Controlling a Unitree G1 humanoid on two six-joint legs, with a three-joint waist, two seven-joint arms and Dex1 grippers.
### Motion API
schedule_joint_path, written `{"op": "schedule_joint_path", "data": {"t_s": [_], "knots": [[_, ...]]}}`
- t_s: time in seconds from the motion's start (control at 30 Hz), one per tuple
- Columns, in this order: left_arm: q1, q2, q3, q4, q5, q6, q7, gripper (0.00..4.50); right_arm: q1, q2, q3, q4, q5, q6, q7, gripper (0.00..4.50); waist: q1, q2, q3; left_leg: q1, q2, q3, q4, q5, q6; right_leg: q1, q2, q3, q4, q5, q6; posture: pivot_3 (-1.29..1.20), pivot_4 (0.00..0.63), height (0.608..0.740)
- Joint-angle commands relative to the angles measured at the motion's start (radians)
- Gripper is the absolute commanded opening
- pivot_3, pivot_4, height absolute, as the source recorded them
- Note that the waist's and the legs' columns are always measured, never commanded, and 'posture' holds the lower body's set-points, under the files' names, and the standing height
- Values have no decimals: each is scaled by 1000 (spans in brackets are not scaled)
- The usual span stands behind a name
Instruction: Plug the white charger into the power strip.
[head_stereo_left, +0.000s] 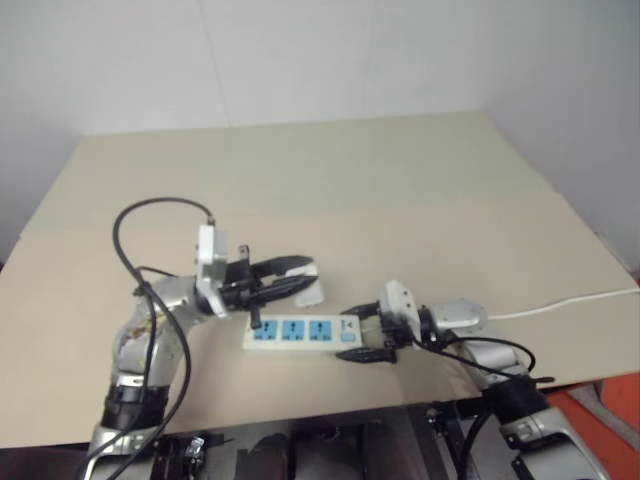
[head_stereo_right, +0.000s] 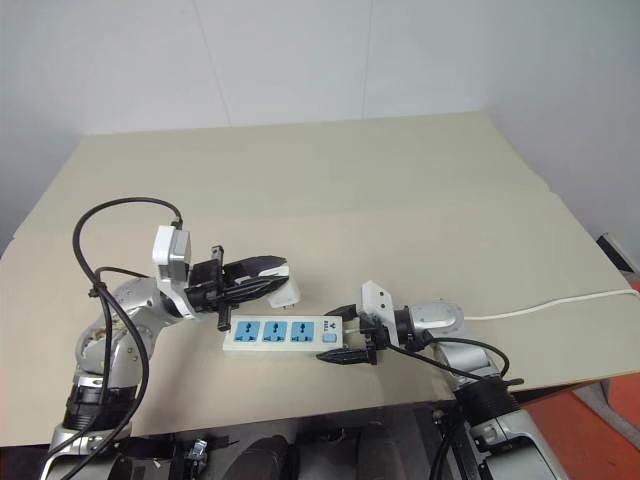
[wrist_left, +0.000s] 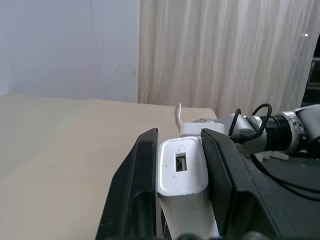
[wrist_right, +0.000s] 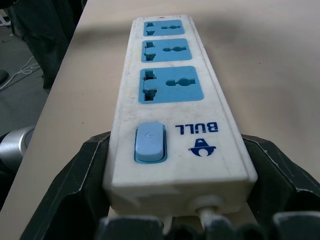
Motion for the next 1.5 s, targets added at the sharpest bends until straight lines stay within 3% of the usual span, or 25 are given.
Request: {"op": "schedule_joint_path", "data": {"t_s": [0.03,0.4,0.8,1.5], "knots": [[9,-14,-23,-33,-4,-48,1,1041,17,-5,36,7,-27,6,16,3437,0,0,0,0,0,0,0,0,0,0,0,0,-1,0,0,0,150,740],[-2,46,-147,42,83,-111,-105,1041,21,-5,38,2,-31,6,9,3437,-1,0,0,0,0,0,0,0,0,0,1,0,-3,0,0,0,150,740],[-100,46,-211,195,133,-149,-183,1041,20,-2,40,4,-33,6,9,3437,-1,0,0,-1,0,0,-1,-1,0,0,1,-1,-4,0,0,0,150,740],[-157,24,-239,343,188,-214,-229,1041,30,-3,39,-5,-37,2,2,3437,-1,0,0,-1,0,0,-1,-1,0,0,1,-1,-4,0,0,0,150,740]]}}
